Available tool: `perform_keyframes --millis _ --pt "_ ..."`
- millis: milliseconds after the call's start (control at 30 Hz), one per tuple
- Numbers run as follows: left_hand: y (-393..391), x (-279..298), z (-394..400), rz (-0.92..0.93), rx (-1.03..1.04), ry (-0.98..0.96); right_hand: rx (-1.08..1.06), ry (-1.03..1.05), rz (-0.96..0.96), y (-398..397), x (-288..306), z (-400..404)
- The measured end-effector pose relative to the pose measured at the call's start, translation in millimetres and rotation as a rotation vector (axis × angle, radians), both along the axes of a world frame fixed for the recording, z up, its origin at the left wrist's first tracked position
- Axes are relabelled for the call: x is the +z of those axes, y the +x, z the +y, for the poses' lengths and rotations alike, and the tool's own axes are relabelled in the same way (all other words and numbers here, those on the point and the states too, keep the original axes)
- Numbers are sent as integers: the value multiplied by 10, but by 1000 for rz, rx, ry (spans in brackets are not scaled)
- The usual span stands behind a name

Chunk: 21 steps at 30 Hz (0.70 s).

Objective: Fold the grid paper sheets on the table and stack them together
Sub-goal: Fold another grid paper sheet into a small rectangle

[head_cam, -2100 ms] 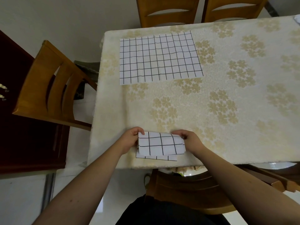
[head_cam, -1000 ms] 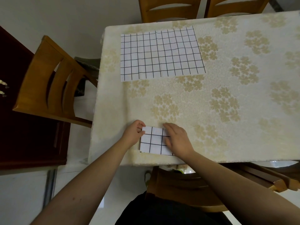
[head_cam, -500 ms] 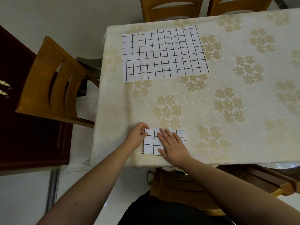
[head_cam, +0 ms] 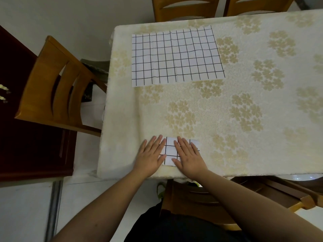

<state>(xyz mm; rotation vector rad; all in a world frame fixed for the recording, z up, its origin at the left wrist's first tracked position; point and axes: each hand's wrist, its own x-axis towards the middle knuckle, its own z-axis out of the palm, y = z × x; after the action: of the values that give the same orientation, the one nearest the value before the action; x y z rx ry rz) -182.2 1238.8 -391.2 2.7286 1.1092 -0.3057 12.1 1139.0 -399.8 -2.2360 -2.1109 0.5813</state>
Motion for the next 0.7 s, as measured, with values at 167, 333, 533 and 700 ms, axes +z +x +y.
perform_keyframes --millis 167,333,533,700 --pt "-67 24 82 47 5 -13 -83 -8 -57 307 38 -177" --pt "-96 9 103 72 34 -32 -180 -72 -79 583 104 -304" --pt "-48 110 165 34 53 -128 -245 39 -39 586 241 -167" --pt "127 276 390 -310 261 -268 -352 141 22 592 359 91"
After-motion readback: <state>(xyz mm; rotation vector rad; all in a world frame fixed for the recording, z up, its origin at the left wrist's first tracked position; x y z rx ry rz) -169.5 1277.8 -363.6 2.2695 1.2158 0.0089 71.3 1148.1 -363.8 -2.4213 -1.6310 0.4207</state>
